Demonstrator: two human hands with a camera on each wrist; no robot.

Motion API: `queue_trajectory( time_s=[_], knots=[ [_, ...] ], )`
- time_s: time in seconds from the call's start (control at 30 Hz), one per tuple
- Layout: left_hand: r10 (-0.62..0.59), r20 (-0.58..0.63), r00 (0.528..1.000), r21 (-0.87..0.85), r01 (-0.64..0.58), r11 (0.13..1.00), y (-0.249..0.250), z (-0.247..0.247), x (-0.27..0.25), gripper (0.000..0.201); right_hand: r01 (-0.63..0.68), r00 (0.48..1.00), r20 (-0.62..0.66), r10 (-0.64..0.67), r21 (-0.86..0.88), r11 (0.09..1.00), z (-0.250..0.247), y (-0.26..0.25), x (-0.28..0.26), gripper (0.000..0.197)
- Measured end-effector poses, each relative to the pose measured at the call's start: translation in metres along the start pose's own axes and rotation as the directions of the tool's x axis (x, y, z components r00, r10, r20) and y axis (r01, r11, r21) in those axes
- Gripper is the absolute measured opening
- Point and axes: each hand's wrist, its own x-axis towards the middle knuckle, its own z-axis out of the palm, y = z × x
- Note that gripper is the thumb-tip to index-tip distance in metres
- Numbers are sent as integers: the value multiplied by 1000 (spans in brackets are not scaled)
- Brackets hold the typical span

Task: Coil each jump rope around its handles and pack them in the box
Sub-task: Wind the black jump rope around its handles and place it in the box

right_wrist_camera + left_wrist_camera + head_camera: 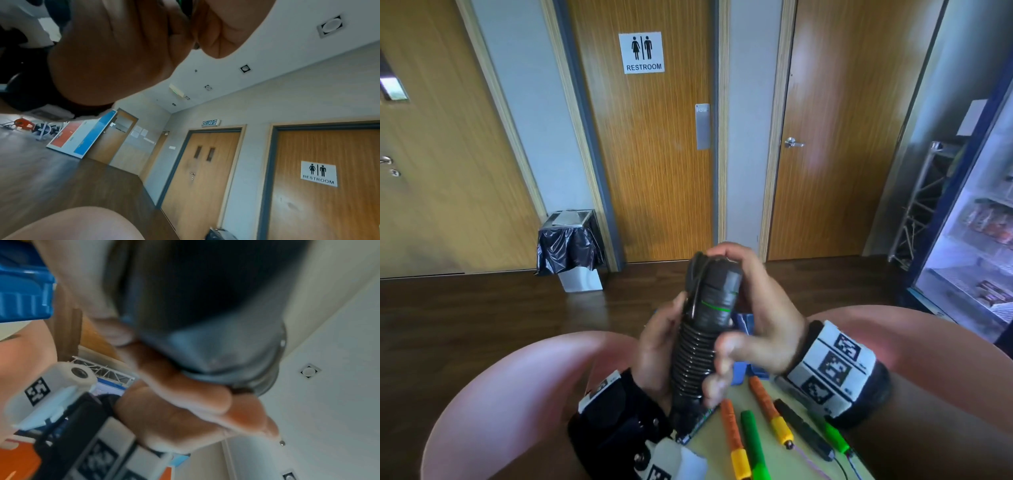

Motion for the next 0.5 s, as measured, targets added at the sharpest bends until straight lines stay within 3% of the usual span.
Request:
queue_trajectory(
  time_s=[0.13,0.23,0.3,0.4,0.5],
  knots=[
    [26,6,1000,-22,-26,999,4,-13,-4,55,22,998,64,-9,-205,979,-5,-2,3,83],
    [36,-64,997,7,-35,999,13,-23,-6,53,-58,997,32,68,-242,969,2,3,3,75],
    [31,-156,987,81,-18,997,19,-24,-7,52,-145,989,-18,145,-259,955,7,9,-1,69],
    [24,-333,943,163,32,986,19,-26,-11,57,-279,960,-94,265,-209,937,16,21,-9,33],
    [50,-473,880,166,33,986,14,-29,-12,54,-379,921,-146,361,-123,917,26,29,-14,30]
  ],
)
